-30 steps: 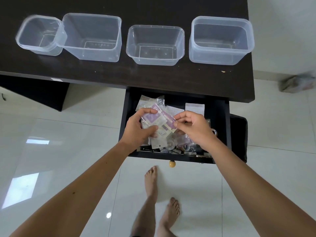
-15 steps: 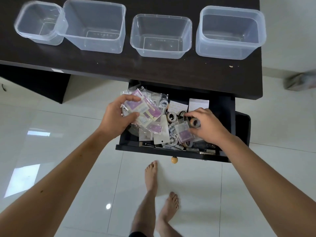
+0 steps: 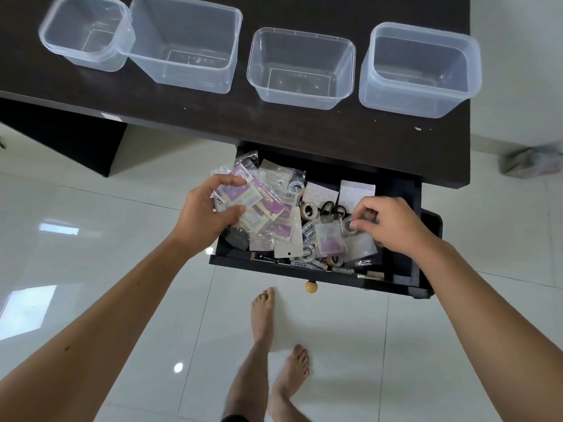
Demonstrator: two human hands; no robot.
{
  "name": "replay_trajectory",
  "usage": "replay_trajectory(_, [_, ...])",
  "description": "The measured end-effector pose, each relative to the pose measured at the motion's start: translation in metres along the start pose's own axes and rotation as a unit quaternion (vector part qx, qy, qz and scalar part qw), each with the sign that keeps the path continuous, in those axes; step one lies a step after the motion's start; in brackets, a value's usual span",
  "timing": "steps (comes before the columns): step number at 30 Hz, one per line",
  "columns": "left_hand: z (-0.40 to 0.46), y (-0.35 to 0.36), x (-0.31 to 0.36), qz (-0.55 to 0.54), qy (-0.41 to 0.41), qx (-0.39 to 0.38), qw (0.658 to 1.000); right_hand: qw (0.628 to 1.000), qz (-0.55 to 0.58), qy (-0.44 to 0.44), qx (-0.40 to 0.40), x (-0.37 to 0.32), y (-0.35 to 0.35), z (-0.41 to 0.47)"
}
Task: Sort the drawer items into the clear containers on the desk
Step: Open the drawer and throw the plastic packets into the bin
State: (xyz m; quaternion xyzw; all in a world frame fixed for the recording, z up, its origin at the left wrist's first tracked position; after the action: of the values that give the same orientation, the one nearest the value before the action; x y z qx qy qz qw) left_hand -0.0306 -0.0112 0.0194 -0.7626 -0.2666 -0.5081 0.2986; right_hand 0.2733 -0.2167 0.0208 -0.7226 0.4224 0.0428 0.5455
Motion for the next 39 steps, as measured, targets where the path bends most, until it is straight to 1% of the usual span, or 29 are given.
replay_trajectory(3, [0.000, 0.000, -0.001, -0.001, 0.000, -0.001, 1.000, 0.997, 0.041, -0.026, -0.051, -0.018, 0.007, 0.002])
replay_trajectory(5, [0.000, 0.002, 0.000, 0.005, 0.000, -0.002, 1.000, 0.994, 0.026, -0.047, -0.091, -0.027, 0.018, 0.007])
replay_trajectory(7, [0.000, 0.002, 0.000, 0.010, 0.001, -0.003, 1.000, 0.992, -0.010, -0.044, -0.115, -0.031, 0.027, 0.013])
replay_trajectory(10, [0.000, 0.002, -0.002, 0.006, 0.003, -0.008, 1.000, 0.994, -0.055, -0.034, -0.092, -0.033, 0.035, 0.017])
replay_trajectory(19, [0.001, 0.001, -0.005, 0.020, -0.002, -0.014, 1.000, 0.997, -0.049, -0.048, -0.018, -0.029, 0.041, 0.011])
replay_trajectory(25, [-0.004, -0.002, -0.004, 0.009, 0.000, -0.002, 1.000, 0.999, -0.035, -0.022, -0.026, -0.037, 0.018, 0.005])
replay_trajectory(28, [-0.008, -0.010, -0.001, 0.004, 0.006, 0.006, 1.000, 0.998, 0.012, -0.022, -0.051, -0.052, 0.005, 0.006])
replay_trajectory(32, [-0.012, -0.026, 0.005, -0.008, 0.013, 0.026, 1.000, 0.992, 0.119, 0.008, -0.047, -0.075, 0.003, 0.010])
replay_trajectory(36, [-0.018, -0.044, 0.004, -0.007, 0.016, 0.054, 0.998, 0.967, 0.243, 0.081, -0.010, -0.091, 0.029, 0.024])
replay_trajectory(39, [-0.023, -0.052, 0.000, -0.001, 0.007, 0.070, 0.997, 0.959, 0.246, 0.139, 0.023, -0.102, 0.053, 0.036])
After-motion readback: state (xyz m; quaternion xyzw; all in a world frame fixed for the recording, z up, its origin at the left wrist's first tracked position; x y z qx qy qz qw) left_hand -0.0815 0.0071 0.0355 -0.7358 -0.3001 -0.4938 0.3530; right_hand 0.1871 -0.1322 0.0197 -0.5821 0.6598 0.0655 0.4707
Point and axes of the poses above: each hand's wrist, its own z-axis towards the middle knuckle, its own y-axis out of the palm, x = y × z, the point moved 2 cm from there along z, towards the middle knuckle, and after that the axes turned 2 degrees about z, right-handed, at the moved point
